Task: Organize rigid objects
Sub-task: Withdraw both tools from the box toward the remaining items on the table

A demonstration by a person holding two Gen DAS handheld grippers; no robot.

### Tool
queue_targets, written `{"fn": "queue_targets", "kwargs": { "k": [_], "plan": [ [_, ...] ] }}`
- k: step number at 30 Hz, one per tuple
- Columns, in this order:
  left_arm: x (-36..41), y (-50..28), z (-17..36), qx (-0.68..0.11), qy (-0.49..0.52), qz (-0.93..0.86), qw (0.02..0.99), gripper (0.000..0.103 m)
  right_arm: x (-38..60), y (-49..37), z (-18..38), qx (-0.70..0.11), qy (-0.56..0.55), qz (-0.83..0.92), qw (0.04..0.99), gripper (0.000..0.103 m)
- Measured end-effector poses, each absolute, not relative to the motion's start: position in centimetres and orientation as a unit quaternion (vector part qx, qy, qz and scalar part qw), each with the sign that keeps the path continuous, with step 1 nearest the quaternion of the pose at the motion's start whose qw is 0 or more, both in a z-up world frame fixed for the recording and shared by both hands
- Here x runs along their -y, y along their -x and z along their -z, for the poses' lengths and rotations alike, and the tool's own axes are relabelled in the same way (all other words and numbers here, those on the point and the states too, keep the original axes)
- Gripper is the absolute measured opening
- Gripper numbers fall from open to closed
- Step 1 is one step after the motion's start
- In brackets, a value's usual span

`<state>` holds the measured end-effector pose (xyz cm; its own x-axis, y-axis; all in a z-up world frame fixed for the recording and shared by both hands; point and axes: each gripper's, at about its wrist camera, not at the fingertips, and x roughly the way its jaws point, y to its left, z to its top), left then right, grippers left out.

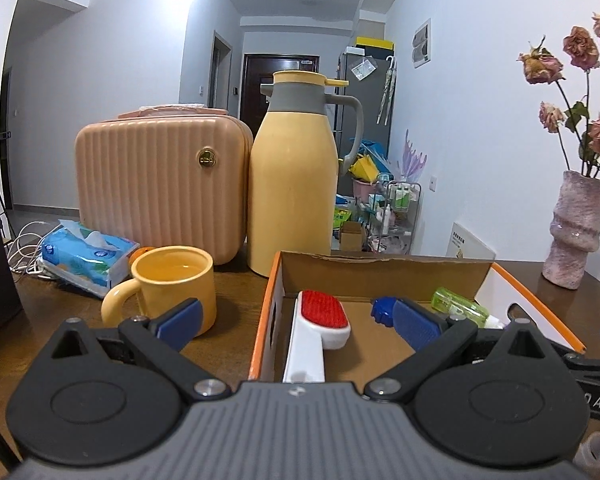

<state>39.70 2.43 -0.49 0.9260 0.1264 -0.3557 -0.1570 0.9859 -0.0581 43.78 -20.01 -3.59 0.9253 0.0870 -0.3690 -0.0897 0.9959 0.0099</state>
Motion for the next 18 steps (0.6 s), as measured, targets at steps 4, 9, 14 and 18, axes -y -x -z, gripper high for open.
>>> {"fn": "queue_targets", "kwargs": {
  "k": [4,9,14,18],
  "plan": [
    [-2.4,-37.9,0.6,-0.176,0.036,-0.07,0.981,0.103,20.5,-41.8,3.5,-0.178,0.009,-0.043,0.983,0.103],
    [-2.4,-35.5,0.8,-0.173,0.029,-0.065,0.982,0.103,21.1,-39.5,3.6,-0.171,0.006,-0.049,0.984,0.103],
    [-2.7,-33.8,1.3,-0.181,0.031,-0.063,0.981,0.103,21.6,-37.5,3.8,-0.17,0.001,-0.054,0.984,0.103],
    [-3.2,-32.7,1.8,-0.191,0.035,-0.065,0.979,0.103,22.2,-35.9,4.2,-0.17,-0.001,-0.055,0.984,0.103]
  ]
}}
